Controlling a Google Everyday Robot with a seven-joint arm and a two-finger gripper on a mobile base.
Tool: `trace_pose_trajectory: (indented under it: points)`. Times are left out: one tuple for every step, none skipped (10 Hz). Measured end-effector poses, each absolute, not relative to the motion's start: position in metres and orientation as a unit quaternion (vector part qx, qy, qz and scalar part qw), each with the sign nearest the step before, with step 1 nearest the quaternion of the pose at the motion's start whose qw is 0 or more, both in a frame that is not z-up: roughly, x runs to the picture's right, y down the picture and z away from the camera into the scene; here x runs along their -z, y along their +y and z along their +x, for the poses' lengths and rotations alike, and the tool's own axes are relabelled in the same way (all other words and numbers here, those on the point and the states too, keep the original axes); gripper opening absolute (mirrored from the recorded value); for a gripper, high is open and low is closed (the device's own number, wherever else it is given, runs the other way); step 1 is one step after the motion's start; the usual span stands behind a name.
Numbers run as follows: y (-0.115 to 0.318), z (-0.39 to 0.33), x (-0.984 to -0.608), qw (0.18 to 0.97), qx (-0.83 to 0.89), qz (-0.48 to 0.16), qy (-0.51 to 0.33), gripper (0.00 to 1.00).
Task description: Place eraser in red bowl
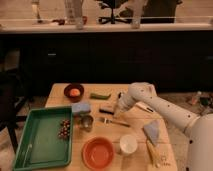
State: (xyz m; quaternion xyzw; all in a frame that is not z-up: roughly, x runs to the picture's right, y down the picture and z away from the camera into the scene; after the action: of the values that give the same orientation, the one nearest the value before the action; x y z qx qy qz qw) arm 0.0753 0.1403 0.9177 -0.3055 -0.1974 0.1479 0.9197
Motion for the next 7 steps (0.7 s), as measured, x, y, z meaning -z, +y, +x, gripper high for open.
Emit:
trace_pose_trajectory:
  points:
    - [0.1403, 0.0755, -0.9177, 0.92, -0.148, -0.305, -0.197, 0.3]
    - [0.1403, 0.0754, -0.9178, 0.92, -0.148, -0.306, -0.197, 0.22]
    - [0.1403, 0.0752, -0.9178, 0.92, -0.148, -0.306, -0.197, 0.1]
    - [0.1403, 0.0749, -0.9178, 0.92, -0.148, -0.306, -0.197, 0.02]
    - [0.1403, 0.0747, -0.9178, 0.92, -0.147, -0.306, -0.198, 0.0]
    - [0.1404, 0.0747, -0.9178, 0.92, -0.147, -0.306, -0.198, 0.0]
    - [0.1404, 0.0747, -0.9178, 0.92, -0.147, -0.306, -0.198, 0.0]
